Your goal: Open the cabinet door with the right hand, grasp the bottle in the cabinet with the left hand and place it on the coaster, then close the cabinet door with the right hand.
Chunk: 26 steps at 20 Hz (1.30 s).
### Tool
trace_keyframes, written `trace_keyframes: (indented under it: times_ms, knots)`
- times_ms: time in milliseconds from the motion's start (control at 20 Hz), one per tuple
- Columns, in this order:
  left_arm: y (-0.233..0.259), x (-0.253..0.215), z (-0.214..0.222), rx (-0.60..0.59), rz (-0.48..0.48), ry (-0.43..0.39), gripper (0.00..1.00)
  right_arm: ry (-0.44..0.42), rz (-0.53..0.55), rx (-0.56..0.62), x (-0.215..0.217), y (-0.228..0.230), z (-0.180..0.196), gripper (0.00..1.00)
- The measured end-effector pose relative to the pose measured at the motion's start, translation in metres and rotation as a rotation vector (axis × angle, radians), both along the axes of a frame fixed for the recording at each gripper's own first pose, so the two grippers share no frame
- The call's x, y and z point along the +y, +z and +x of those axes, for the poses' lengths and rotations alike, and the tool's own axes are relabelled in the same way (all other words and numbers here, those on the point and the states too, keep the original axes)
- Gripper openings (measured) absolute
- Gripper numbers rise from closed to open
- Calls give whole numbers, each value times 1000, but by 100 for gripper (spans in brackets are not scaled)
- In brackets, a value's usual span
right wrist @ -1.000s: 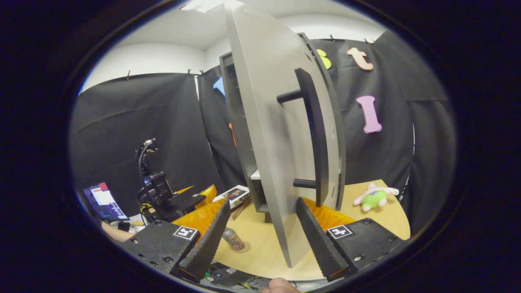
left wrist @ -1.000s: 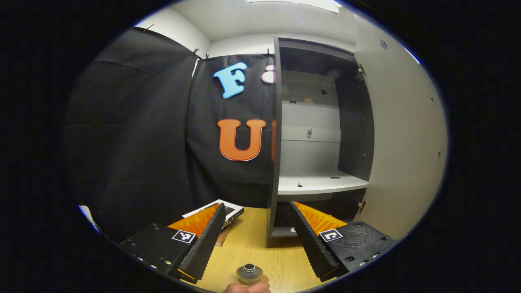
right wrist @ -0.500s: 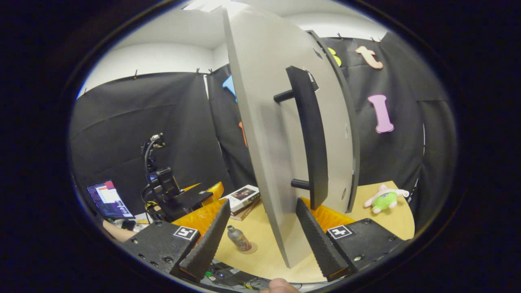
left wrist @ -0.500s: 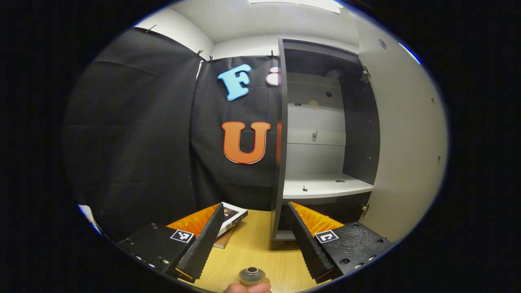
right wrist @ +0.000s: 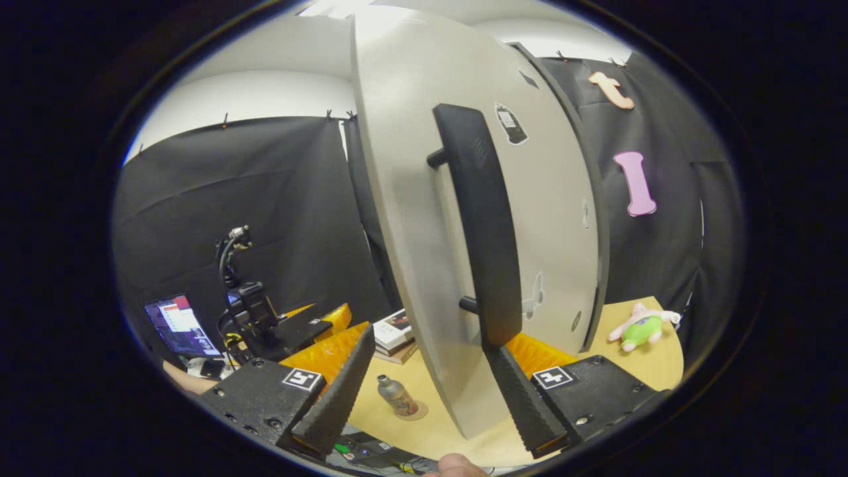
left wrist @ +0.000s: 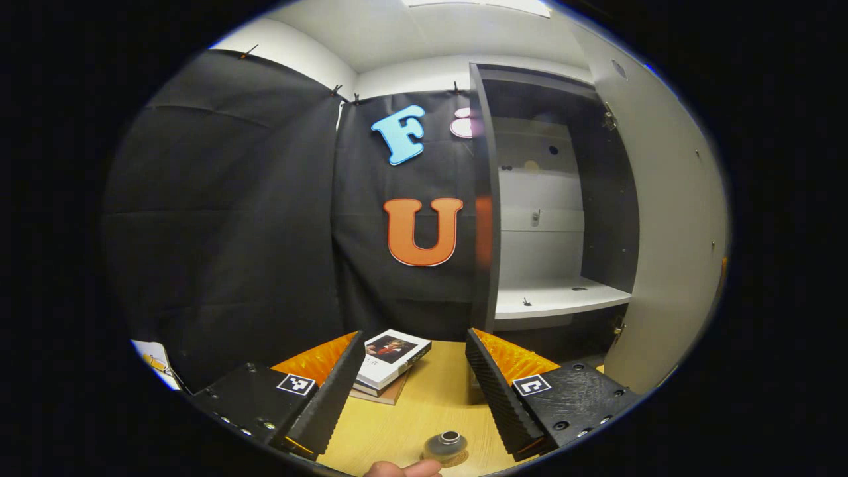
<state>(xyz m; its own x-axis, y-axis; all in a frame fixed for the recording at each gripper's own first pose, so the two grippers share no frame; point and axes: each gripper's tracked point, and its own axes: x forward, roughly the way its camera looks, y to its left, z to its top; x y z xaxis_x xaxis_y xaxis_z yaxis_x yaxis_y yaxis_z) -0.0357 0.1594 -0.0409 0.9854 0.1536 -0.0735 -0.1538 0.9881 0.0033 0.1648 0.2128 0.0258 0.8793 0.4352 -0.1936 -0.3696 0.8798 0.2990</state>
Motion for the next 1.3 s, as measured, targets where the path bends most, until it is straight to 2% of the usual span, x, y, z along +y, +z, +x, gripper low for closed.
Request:
trace_keyframes:
  times_ms: [300, 400, 500, 700, 950, 1050, 1150, 1300]
  knots:
    - [5, 34, -7, -14, 66, 47, 92, 29, -18, -27, 28, -1, 32, 100]
    - [2, 48, -9, 0, 73, 69, 92, 23, -32, -63, 34, 3, 50, 98]
    - [5, 59, -12, -3, 86, 87, 92, 22, -34, -77, 42, -1, 72, 100]
    - [4, 79, -14, -9, 137, 112, 92, 20, 11, -80, 54, 1, 126, 98]
    - [9, 114, -45, 10, 173, 210, 95, 15, 11, -98, 46, -3, 166, 100]
    - [7, 125, -57, 26, 182, 247, 95, 23, -1, -114, 58, -15, 183, 99]
    - [5, 128, -67, 42, 181, 268, 95, 35, -20, -133, 63, -15, 184, 99]
    - [9, 108, -64, 50, 187, 248, 95, 56, -27, -129, 62, -14, 176, 98]
